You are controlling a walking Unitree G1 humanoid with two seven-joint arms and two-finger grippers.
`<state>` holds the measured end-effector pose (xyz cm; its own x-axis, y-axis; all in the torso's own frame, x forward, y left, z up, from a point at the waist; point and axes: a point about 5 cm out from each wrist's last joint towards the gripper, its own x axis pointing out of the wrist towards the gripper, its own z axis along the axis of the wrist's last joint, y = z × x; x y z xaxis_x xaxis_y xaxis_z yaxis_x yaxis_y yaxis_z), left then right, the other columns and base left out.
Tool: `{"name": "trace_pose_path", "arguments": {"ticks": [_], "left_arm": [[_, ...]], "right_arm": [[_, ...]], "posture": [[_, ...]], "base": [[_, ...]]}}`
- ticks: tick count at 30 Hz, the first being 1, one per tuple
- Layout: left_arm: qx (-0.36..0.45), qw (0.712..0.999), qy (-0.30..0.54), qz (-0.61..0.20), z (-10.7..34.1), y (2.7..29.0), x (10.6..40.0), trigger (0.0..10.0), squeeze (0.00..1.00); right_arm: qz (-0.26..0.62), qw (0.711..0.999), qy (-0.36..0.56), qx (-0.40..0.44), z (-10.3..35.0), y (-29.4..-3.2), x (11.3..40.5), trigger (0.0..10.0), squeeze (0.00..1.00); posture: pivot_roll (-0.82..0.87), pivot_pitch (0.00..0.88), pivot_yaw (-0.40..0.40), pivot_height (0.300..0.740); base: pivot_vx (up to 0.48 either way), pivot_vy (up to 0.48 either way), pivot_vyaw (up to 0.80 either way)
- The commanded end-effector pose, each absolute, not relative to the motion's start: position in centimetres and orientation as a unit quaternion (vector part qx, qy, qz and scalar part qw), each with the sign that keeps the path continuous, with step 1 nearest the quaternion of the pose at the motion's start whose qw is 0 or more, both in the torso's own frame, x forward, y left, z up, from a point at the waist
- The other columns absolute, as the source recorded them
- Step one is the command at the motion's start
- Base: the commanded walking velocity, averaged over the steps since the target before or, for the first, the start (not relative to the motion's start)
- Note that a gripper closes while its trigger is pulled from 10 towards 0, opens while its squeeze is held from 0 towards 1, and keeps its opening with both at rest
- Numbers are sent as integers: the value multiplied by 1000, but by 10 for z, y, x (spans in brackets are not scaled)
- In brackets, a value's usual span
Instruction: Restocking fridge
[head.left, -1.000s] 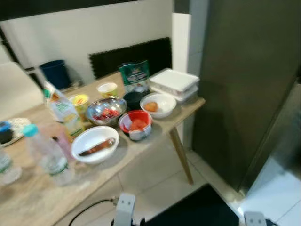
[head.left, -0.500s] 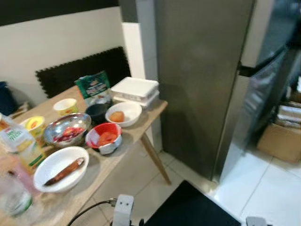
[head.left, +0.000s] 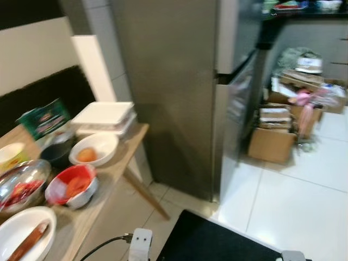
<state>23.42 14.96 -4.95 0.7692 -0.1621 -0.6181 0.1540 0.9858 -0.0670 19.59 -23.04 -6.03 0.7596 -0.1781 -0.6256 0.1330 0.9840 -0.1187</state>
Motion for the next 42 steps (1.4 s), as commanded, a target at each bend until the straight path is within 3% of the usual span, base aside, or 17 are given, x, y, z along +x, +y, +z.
{"name": "trace_pose_path", "arguments": {"ticks": [1, 6, 28, 42], "left_arm": [[-3, 938, 336, -86, -52, 150, 231, 10000, 0], [-1, 939, 333, -91, -52, 148, 231, 10000, 0], [-16, 941, 324, -93, -49, 143, 235, 10000, 0], [-18, 943, 322, -84, -49, 147, 233, 10000, 0]], "right_arm": [[-68, 944, 321, -43, -57, -229, 198, 10000, 0], [-68, 944, 322, -33, -58, -227, 200, 10000, 0], [-61, 944, 322, -32, -58, -225, 200, 10000, 0], [-54, 945, 322, -35, -58, -223, 200, 10000, 0]], "posture": [[-117, 62, 96, 740], [-119, 64, 95, 740], [-121, 70, 97, 740], [-116, 72, 96, 740]], "base": [[0, 0, -800], [0, 0, 0], [0, -473, 0], [0, 0, 0]]}}
